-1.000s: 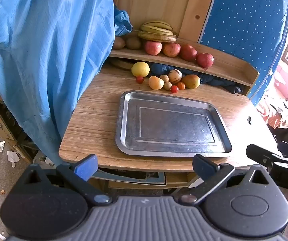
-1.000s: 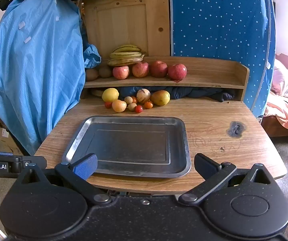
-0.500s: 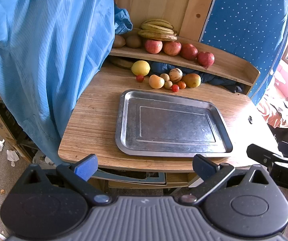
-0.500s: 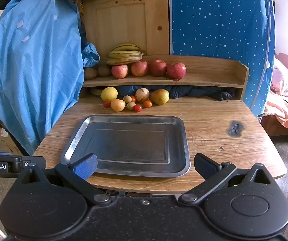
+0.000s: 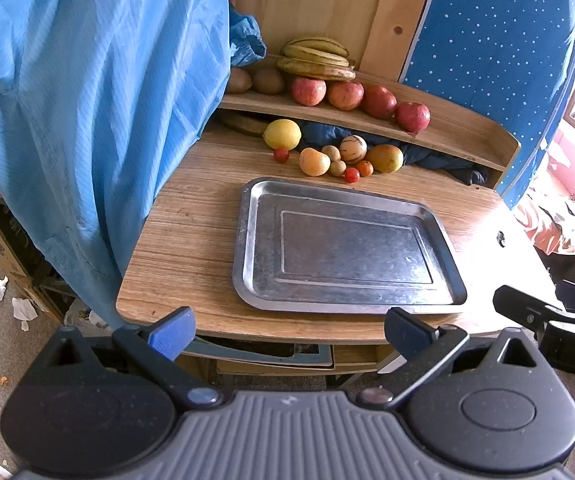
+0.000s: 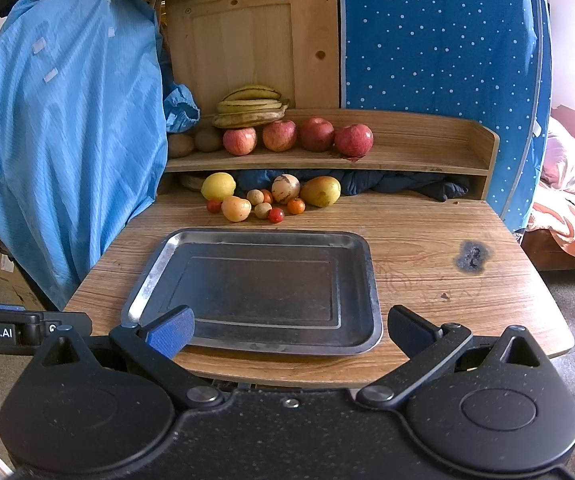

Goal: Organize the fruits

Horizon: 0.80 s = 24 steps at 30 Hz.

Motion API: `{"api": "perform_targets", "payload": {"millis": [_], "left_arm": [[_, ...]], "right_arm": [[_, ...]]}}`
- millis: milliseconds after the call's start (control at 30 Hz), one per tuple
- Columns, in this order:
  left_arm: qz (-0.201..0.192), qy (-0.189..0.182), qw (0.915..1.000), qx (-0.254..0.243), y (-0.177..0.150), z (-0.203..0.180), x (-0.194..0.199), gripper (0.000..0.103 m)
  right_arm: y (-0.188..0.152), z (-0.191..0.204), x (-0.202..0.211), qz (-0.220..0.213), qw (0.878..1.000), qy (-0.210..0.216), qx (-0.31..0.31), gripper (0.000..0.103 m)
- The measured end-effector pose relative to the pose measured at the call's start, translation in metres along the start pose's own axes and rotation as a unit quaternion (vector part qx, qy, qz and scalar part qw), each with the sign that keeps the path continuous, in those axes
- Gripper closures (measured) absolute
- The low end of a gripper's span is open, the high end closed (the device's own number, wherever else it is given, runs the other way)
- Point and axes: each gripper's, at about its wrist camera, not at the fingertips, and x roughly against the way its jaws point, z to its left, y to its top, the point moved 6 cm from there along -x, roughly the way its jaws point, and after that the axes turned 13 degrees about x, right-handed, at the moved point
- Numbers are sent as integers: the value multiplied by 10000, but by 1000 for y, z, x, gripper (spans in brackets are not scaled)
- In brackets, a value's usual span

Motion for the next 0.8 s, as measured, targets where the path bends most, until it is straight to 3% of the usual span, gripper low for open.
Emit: {"api": "perform_targets", "payload": {"millis": [800], "left_arm": [[42,31,10000,9,-6,0,-8,1]], "right_arm": [[-3,-1,-1,26,10000,-13,-10,1]]}}
